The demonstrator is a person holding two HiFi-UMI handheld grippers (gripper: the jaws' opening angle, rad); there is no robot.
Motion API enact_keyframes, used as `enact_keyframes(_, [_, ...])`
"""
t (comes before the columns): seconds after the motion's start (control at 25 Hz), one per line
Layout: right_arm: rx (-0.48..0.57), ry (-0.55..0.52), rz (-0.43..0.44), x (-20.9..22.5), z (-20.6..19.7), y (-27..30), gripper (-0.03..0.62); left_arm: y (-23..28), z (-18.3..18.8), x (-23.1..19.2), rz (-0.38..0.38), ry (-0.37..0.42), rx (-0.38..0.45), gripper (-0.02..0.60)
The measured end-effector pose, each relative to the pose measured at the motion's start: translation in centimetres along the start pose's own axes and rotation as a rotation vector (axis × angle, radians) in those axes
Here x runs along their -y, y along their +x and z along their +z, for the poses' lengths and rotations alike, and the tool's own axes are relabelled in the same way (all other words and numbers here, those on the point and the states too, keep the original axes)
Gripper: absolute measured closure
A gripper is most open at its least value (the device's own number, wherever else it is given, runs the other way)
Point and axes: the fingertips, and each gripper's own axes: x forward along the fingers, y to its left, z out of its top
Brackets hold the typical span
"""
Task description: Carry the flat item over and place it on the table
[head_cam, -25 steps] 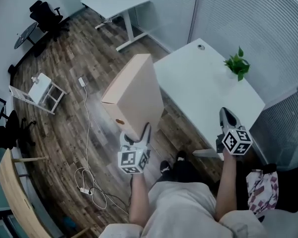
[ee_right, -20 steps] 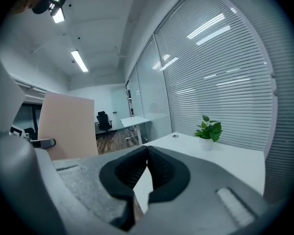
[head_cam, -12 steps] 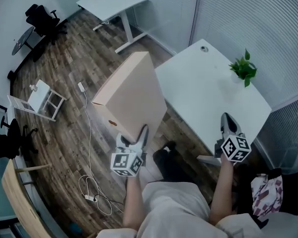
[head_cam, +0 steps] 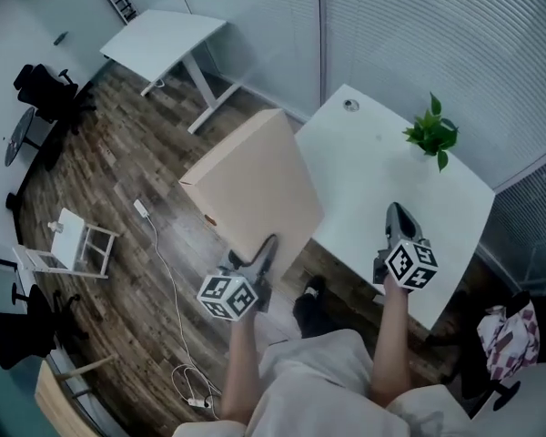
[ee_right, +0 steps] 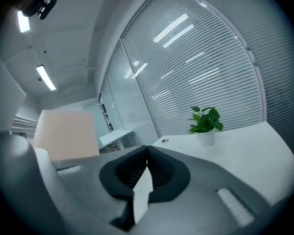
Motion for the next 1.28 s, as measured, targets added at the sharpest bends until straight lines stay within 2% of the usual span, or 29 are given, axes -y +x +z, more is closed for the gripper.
enact_keyframes(0.08, [-0.002,-0.011,-0.009,-0.8,0.4,1.4,0.592,1.9,-0.2,-0.8,-0.049,-0.066,-0.047,0.281])
enact_keyframes(0.28, [-0.005,-0.083,-0.052,0.5,2.1,3.8,0.592,7.9,-1.0,-1.6,-0.122,-0.149,-0.097,0.281])
enact_keyframes(0.48, [-0.121,-0.285,-0.12,2.4,1.1,4.4,0.592,13.2,-3.3,-1.2,-0.212,-0.354,-0.14,0.285])
enact_keyframes(0.6, [-0.117,-0.261,-0.141,4.1,1.4,3.9,0.592,16.4,-5.1,-0.1,-0.246,-0.435,-0.175,0.287])
enact_keyframes(0.8, [-0.218,-0.351,-0.196,7.1,-0.4,3.3,0.592,20.1,-9.3,4.0,-0.349,-0.531,-0.331,0.29])
enact_keyframes(0.92, [-0.217,-0.254,-0.188,8.4,-0.9,2.8,0.592,21.4,-12.4,5.9,-0.377,-0.599,-0.444,0.292])
enact_keyframes(1.08, [-0.248,-0.22,-0.191,9.3,-2.5,3.0,0.592,22.3,-15.7,7.3,-0.408,-0.704,-0.561,0.291])
enact_keyframes(1.28, [-0.261,-0.021,-0.147,9.1,-5.9,3.8,0.592,22.5,-18.8,8.2,-0.403,-0.76,-0.65,0.291])
